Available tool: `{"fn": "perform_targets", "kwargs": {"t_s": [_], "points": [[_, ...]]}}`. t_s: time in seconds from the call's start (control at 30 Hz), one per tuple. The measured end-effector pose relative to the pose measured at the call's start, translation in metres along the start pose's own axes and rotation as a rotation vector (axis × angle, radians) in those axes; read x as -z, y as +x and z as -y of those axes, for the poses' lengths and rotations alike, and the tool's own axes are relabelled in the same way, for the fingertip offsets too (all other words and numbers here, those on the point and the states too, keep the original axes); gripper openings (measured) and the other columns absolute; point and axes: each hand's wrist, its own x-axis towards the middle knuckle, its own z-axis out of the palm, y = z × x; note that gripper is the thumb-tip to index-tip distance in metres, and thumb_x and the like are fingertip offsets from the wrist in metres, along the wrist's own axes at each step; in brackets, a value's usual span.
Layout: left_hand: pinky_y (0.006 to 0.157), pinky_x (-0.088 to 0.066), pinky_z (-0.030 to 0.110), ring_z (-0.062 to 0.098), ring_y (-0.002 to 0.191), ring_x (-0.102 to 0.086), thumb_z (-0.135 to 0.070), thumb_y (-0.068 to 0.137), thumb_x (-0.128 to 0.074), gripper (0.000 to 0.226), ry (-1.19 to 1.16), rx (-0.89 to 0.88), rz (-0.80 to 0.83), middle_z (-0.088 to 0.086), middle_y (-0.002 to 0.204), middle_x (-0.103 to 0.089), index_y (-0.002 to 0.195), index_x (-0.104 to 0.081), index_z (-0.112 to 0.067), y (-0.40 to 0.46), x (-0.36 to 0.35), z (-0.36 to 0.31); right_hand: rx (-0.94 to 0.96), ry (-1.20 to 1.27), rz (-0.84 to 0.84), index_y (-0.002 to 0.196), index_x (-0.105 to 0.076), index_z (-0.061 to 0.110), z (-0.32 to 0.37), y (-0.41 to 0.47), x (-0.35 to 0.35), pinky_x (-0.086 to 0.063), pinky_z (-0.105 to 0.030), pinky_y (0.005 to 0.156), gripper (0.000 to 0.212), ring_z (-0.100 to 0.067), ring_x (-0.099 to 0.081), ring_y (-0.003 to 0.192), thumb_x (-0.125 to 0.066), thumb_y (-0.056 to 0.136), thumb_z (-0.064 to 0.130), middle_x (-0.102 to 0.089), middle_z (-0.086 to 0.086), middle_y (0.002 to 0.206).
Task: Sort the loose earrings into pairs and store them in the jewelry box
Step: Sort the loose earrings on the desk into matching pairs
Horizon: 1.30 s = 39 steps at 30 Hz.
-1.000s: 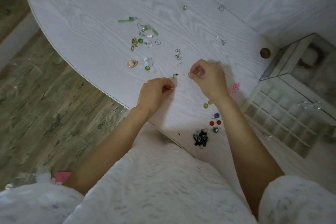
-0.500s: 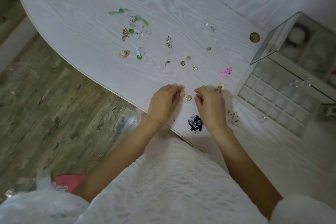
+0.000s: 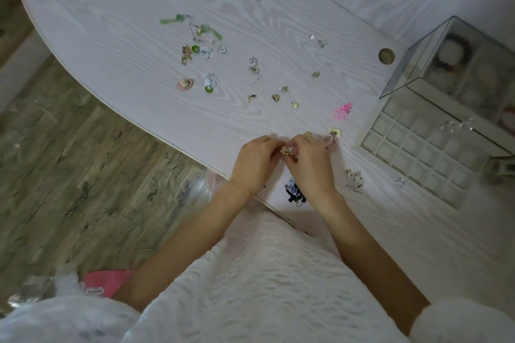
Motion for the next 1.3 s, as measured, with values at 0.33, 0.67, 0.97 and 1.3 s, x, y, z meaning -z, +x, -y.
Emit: {"fn": "perform_targets", "kwargs": {"t_s": [0.33,0.67,0.97,1.3], "points": [[0.074,-0.049,0.027,0.016,0.082,-0.065,-0.019,0.092,-0.054,0.022,0.010,-0.087,0.213,0.001,0.101,-0.068,0.110,-0.065,-0.013,0.014,0.050,0.021,0.008,-0.033,0.055,0.112,-0.060,0.010,0.011,0.014,0.044,-0.054,-0.034,0.073,0.026,-0.018,-0.063,0.079,-0.063,0.087,0.012,-0.064,-0.007,0.101],[0.077,-0.045,0.028,0.017,0.093,-0.058,-0.020,0.088,-0.058,0.028,0.013,0.091,-0.153,0.002,0.103,-0.064,0.115,-0.060,-0.018,0.074,0.072,0.057,0.197,0.037,0.033,0.113,-0.061,0.016,0.038,0.135,0.037,-0.045,-0.032,0.093,0.030,-0.020,-0.052,0.108,-0.054,0.087,0.003,-0.061,-0.004,0.114],[0.076,-0.039,0.029,0.025,0.099,-0.053,-0.028,0.090,-0.055,0.029,0.093,0.141,-0.068,0.011,0.109,-0.057,0.112,-0.058,-0.010,0.156,0.068,0.054,0.131,0.008,0.137,0.109,-0.063,0.016,0.015,0.143,0.044,-0.044,-0.025,0.082,0.034,-0.019,-0.052,0.099,-0.056,0.083,-0.003,-0.053,-0.006,0.113],[0.073,-0.040,0.025,0.022,0.088,-0.061,-0.013,0.083,-0.061,0.014,0.103,0.062,-0.018,0.006,0.094,-0.067,0.096,-0.064,-0.010,0.167,0.076,0.055,0.113,0.002,-0.111,0.096,-0.064,0.008,0.009,0.147,0.026,-0.049,-0.026,0.072,0.010,-0.016,-0.057,0.082,-0.061,0.087,0.008,-0.063,-0.008,0.095]]}}
